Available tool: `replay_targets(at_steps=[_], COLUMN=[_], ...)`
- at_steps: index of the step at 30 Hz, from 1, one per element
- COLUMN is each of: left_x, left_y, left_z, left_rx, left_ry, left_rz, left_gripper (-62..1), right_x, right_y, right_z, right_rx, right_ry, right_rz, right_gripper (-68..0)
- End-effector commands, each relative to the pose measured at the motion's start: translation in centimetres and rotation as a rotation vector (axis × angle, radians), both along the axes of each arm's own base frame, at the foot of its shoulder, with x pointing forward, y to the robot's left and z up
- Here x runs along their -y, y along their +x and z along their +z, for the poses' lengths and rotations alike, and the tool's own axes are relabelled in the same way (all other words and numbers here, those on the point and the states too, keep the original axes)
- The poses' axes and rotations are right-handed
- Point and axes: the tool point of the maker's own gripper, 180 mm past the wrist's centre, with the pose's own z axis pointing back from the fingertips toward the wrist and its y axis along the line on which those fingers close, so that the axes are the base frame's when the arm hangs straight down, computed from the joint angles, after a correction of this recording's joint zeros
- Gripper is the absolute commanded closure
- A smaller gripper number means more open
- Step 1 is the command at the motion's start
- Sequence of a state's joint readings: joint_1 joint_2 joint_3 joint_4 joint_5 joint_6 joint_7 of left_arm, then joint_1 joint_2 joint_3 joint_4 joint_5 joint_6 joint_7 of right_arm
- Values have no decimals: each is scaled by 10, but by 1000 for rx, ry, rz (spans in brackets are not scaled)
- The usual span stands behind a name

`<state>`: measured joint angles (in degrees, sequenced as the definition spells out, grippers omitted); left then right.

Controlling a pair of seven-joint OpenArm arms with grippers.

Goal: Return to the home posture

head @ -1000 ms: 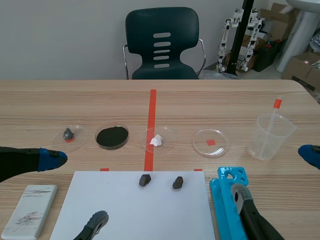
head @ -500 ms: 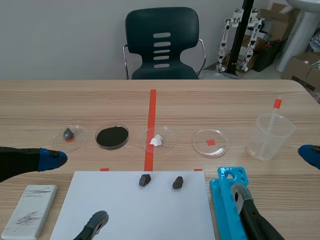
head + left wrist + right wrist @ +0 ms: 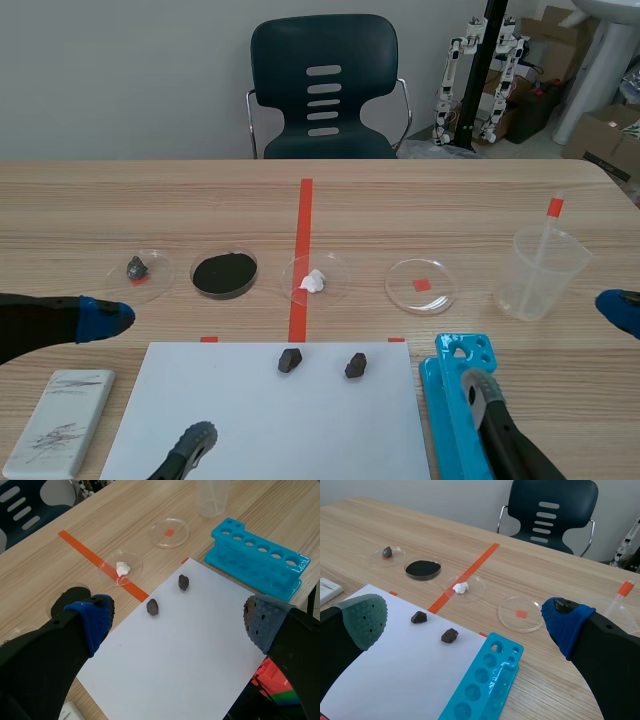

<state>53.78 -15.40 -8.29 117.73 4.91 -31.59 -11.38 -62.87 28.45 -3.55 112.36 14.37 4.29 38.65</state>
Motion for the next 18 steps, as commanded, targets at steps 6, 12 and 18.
replay_targets(at_steps=[6,12,18], left_x=[1,1,1], left_y=[1,1,1], left_z=[5,5,5], left_rx=[11,11,11], left_ry=[-23,-23,-23], left_rz=[6,6,6], left_gripper=[-542,-542,-542], right_x=[0,0,0], right_y=[2,2,2], right_z=[6,4,3], right_rx=[25,15,13], right_ry=[4,-3,-3], right_rz=[9,5,5], right_gripper=[-655,-655,-655])
